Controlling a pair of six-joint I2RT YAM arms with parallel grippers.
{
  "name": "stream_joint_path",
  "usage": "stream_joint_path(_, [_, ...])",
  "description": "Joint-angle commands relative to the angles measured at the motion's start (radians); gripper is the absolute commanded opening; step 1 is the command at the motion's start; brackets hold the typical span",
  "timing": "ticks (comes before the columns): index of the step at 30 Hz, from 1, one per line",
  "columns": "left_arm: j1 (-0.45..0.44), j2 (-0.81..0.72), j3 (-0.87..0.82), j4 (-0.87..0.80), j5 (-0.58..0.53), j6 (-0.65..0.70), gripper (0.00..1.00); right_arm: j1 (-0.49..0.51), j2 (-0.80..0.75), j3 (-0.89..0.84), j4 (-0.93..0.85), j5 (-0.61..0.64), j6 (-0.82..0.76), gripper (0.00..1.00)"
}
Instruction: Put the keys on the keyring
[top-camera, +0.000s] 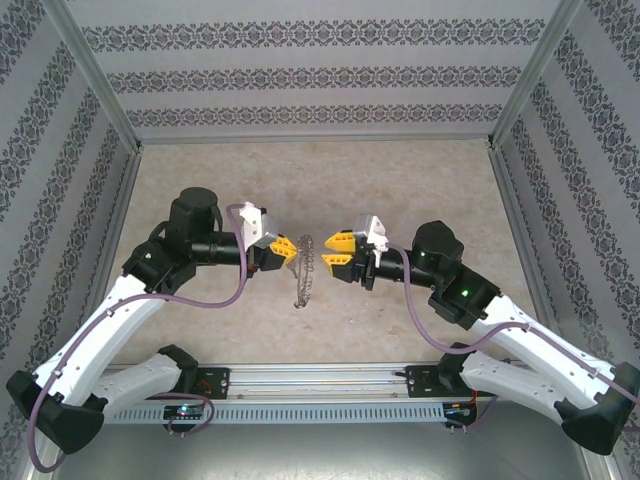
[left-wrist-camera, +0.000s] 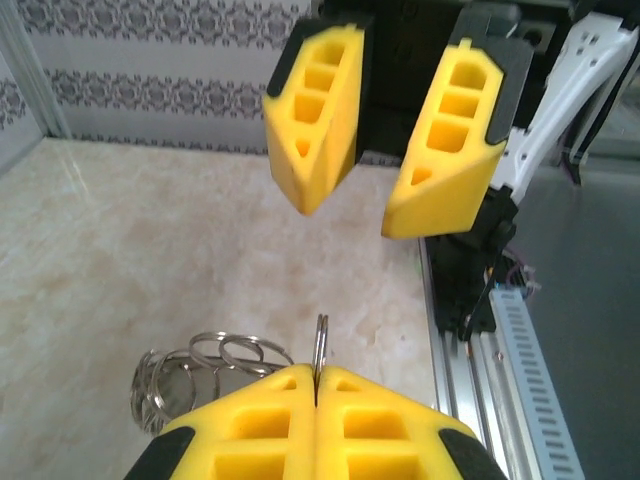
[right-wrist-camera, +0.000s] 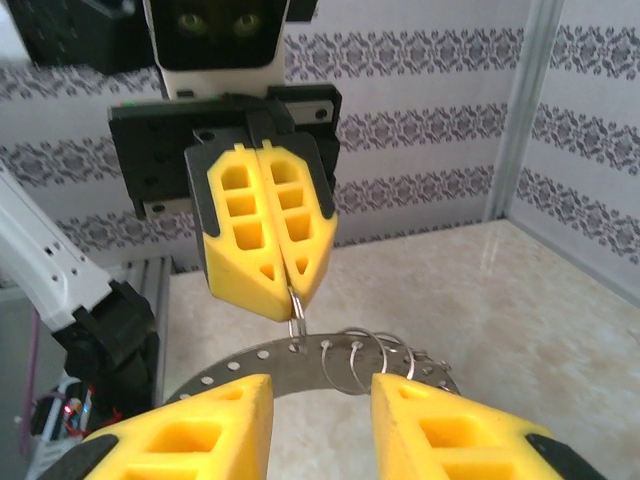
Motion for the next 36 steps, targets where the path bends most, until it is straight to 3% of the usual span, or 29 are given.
stream_joint_path(1, [-0.024,0.032,0.105,-0.26,-0.047,0.172,0.0,0.023,0.024,0.035,-0.106,0.029,-0.063,0.32])
stream_joint_path(10, [-0.104,0.107,0.216,-0.405,-0.185,0.236,0.0,0.066,0.154,0.075,-0.032,0.004,-0.075,0.28])
stream_joint_path(20, [-0.15,0.141,0.247,-0.445,-0.262,0.26,0.0,0.075,0.175,0.069,-0.026,-0.007,-0.072,0.22])
stream_joint_path(24, [-0.165,0.153,0.253,-0.442,-0.276,0.262,0.0,0.075,0.194,0.075,-0.024,-0.014,-0.069,0.19])
stream_joint_path(31, [-0.177,0.154,0.245,-0.428,-0.284,0.254,0.0,0.077,0.212,0.083,-0.022,-0.028,-0.071,0.01])
stream_joint_path(36, [-0.177,0.125,0.2,-0.347,-0.256,0.208,0.0,0.077,0.182,0.066,-0.012,-0.029,-0.073,0.0])
